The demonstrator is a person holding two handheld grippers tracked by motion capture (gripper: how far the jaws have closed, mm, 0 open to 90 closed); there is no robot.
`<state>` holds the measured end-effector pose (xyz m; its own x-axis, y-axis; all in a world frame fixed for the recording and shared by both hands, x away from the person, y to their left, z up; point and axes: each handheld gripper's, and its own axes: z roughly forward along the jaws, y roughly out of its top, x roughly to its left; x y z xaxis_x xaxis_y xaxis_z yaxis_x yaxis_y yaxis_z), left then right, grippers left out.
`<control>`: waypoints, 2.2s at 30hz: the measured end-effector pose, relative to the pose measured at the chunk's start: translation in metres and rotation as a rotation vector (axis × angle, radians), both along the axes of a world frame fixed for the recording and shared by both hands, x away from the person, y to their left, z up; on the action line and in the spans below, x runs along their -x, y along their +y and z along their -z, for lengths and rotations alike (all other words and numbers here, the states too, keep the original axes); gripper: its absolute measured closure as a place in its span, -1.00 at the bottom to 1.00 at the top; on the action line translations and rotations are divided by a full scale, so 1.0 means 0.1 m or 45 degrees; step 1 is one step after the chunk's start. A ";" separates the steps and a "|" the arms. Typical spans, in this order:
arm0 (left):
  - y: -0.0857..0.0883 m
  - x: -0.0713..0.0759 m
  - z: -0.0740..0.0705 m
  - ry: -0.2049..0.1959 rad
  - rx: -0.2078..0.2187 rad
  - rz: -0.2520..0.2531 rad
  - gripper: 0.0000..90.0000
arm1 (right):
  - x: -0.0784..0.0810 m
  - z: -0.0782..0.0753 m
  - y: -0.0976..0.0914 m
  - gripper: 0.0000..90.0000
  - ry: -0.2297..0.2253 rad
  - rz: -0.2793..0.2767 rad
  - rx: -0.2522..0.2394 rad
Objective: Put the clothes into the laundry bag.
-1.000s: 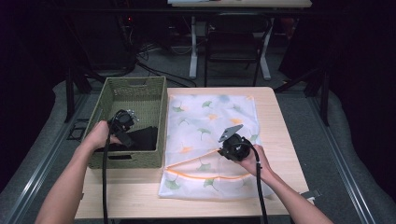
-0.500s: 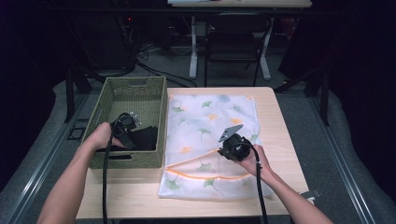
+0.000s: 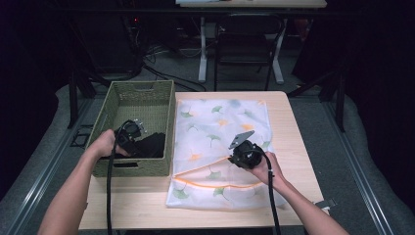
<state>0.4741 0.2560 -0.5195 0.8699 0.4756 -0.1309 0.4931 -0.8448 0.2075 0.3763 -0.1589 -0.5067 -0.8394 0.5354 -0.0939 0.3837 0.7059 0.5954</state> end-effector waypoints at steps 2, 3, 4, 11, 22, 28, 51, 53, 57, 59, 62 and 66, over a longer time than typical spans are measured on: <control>0.00 0.01 -0.01 -0.004 -0.003 0.010 0.28 | 0.00 0.00 0.00 0.96 0.000 0.000 0.000; 0.00 0.01 -0.02 0.008 0.000 0.002 0.29 | 0.00 0.00 0.00 0.96 -0.002 -0.002 -0.002; 0.00 0.01 -0.02 0.006 0.003 0.003 0.30 | 0.00 0.00 0.00 0.96 -0.002 -0.002 -0.002; 0.01 0.04 -0.08 -0.004 0.018 -0.022 0.34 | 0.00 0.00 -0.01 0.96 0.003 0.005 -0.005; -0.01 0.11 -0.21 -0.032 0.025 -0.056 0.35 | 0.00 0.00 -0.02 0.96 0.000 0.003 -0.007; 0.03 0.15 -0.30 -0.083 0.059 -0.081 0.36 | 0.00 -0.01 -0.03 0.96 -0.005 -0.001 -0.009; 0.01 0.29 -0.71 -0.192 0.075 -0.212 0.36 | 0.00 -0.01 -0.04 0.96 -0.010 0.001 0.000; 0.00 0.30 -0.75 -0.206 0.068 -0.220 0.36 | 0.00 -0.01 -0.03 0.96 -0.010 -0.002 0.000; -0.01 0.33 -0.84 -0.223 0.064 -0.235 0.36 | 0.01 -0.02 -0.03 0.96 -0.010 0.007 -0.001; 0.00 0.34 -0.89 -0.229 0.067 -0.237 0.36 | 0.01 -0.01 -0.03 0.96 -0.010 0.006 0.000; 0.00 0.36 -0.97 -0.254 0.063 -0.249 0.36 | 0.01 -0.01 -0.03 0.96 -0.009 0.006 0.000; -0.01 0.38 -1.06 -0.270 0.063 -0.256 0.37 | 0.01 -0.02 -0.03 0.97 -0.012 0.009 0.000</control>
